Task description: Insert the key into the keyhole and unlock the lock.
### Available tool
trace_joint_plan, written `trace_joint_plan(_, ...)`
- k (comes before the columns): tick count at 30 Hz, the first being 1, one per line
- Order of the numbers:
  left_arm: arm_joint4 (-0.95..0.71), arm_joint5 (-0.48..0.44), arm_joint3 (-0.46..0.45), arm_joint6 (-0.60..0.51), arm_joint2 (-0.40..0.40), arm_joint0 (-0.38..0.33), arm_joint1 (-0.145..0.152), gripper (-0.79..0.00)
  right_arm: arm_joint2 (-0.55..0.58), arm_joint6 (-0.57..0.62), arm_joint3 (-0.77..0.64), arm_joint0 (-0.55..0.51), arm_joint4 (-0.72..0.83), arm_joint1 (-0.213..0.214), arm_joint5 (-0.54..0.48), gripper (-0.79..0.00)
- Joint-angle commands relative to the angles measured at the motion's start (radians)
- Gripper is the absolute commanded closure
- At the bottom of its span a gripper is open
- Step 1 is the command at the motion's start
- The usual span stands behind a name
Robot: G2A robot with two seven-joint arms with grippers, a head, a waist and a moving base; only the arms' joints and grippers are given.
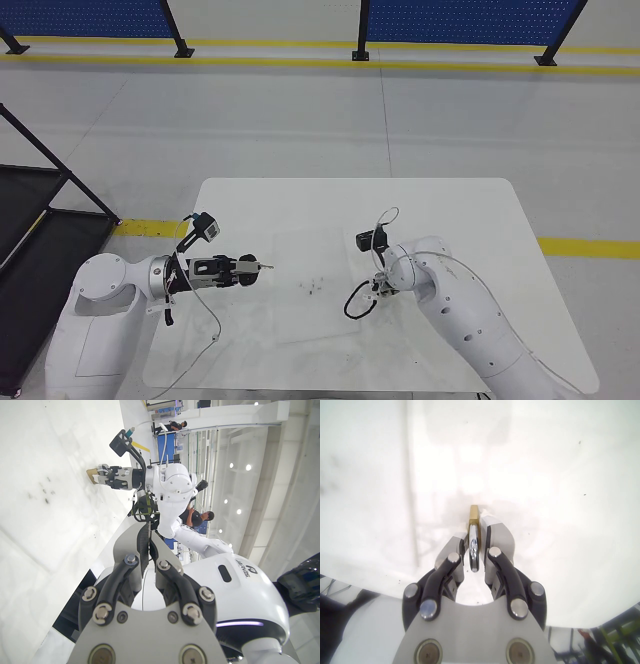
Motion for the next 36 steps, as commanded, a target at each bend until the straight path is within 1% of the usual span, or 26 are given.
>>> trace_joint_plan(1, 0.000, 0.000, 0.000, 0.000, 0.000, 0.000, 0.000, 0.000, 0.012, 0.000, -0.005, -0.002, 0.004, 0.000, 0.000, 0.000)
trace_joint_plan(4, 0.000, 0.000, 0.000, 0.000, 0.000, 0.000, 0.000, 0.000, 0.055, 0.000, -0.029, -0.014, 0.042, 0.002, 0.000, 0.000)
trace_joint_plan(8, 0.000, 0.000, 0.000, 0.000, 0.000, 0.000, 0.000, 0.000, 0.163, -0.017, -0.074, -0.048, 0.147, 0.011, 0.017, 0.000)
trace_joint_plan(10, 0.000, 0.000, 0.000, 0.000, 0.000, 0.000, 0.000, 0.000, 0.242, -0.030, -0.095, -0.079, 0.247, 0.018, 0.028, 0.000)
trace_joint_plan(12, 0.000, 0.000, 0.000, 0.000, 0.000, 0.000, 0.000, 0.000, 0.331, -0.065, -0.108, -0.123, 0.381, 0.025, 0.009, 0.000)
trace_joint_plan(16, 0.000, 0.000, 0.000, 0.000, 0.000, 0.000, 0.000, 0.000, 0.492, -0.153, -0.095, -0.231, 0.686, 0.035, -0.086, 0.000)
trace_joint_plan(19, 0.000, 0.000, 0.000, 0.000, 0.000, 0.000, 0.000, 0.000, 0.567, -0.218, -0.083, -0.299, 0.871, 0.038, -0.176, 0.000)
trace_joint_plan(24, 0.000, 0.000, 0.000, 0.000, 0.000, 0.000, 0.000, 0.000, 0.621, -0.323, -0.097, -0.396, 1.057, 0.040, -0.289, 0.000)
trace_joint_plan(27, 0.000, 0.000, 0.000, 0.000, 0.000, 0.000, 0.000, 0.000, 0.618, -0.356, -0.101, -0.434, 1.142, 0.039, -0.329, 0.000)
trace_joint_plan(36, 0.000, 0.000, 0.000, 0.000, 0.000, 0.000, 0.000, 0.000, 0.618, -0.356, -0.101, -0.434, 1.142, 0.039, -0.329, 0.000)
